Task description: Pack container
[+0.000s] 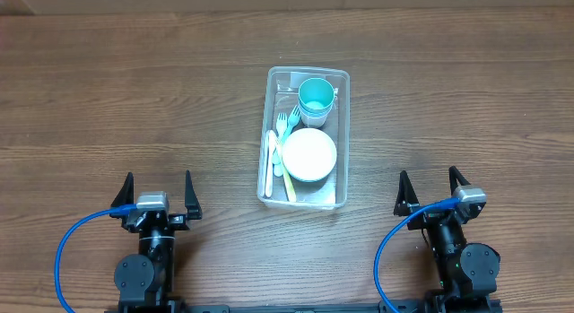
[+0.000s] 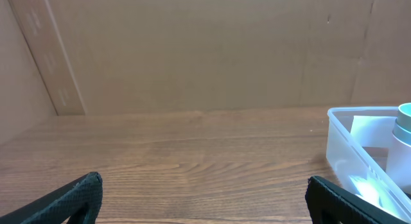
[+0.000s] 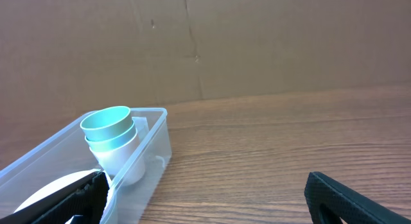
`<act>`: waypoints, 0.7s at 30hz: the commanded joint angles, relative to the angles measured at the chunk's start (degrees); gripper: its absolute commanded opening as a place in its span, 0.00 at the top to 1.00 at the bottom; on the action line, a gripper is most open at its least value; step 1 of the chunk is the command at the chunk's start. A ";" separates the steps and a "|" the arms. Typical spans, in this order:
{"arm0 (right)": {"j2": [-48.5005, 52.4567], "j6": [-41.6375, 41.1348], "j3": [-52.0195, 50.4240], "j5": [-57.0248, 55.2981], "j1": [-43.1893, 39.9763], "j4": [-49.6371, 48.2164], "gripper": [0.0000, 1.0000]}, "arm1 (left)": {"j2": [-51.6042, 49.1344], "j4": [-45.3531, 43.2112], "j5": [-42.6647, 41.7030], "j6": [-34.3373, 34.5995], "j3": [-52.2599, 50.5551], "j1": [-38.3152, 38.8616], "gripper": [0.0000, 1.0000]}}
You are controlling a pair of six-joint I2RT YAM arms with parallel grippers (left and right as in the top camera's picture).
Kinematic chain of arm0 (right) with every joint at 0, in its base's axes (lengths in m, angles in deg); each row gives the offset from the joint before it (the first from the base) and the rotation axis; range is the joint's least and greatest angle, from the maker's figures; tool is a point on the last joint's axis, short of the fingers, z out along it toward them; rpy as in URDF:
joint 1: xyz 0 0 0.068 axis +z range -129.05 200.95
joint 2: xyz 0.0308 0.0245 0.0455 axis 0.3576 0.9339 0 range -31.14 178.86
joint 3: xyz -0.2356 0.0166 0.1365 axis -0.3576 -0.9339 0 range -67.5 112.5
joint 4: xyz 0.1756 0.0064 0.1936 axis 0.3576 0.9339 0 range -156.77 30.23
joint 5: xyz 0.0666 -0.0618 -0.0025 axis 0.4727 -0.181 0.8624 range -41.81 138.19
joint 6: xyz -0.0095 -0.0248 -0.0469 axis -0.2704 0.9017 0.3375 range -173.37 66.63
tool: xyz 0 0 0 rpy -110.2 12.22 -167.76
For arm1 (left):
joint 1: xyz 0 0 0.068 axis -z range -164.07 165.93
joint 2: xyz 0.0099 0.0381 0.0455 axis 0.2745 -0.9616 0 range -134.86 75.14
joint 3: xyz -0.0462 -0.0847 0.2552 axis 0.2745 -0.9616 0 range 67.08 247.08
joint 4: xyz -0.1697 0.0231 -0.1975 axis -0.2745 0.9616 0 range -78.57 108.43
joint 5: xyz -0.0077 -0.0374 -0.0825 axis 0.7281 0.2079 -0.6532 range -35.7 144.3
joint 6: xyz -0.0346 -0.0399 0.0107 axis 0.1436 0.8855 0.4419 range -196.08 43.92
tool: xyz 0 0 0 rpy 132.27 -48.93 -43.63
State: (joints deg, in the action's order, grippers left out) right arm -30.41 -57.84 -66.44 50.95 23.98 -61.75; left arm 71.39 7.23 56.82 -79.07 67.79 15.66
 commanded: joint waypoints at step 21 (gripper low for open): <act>-0.57 0.22 -0.61 0.33 -0.26 -0.44 0.00 | 0.39 8.46 -0.68 5.97 -0.42 -0.46 0.00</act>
State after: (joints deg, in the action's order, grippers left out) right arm -30.41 -57.82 -66.44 50.95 23.98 -61.77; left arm 71.43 15.84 56.60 -74.28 67.52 15.66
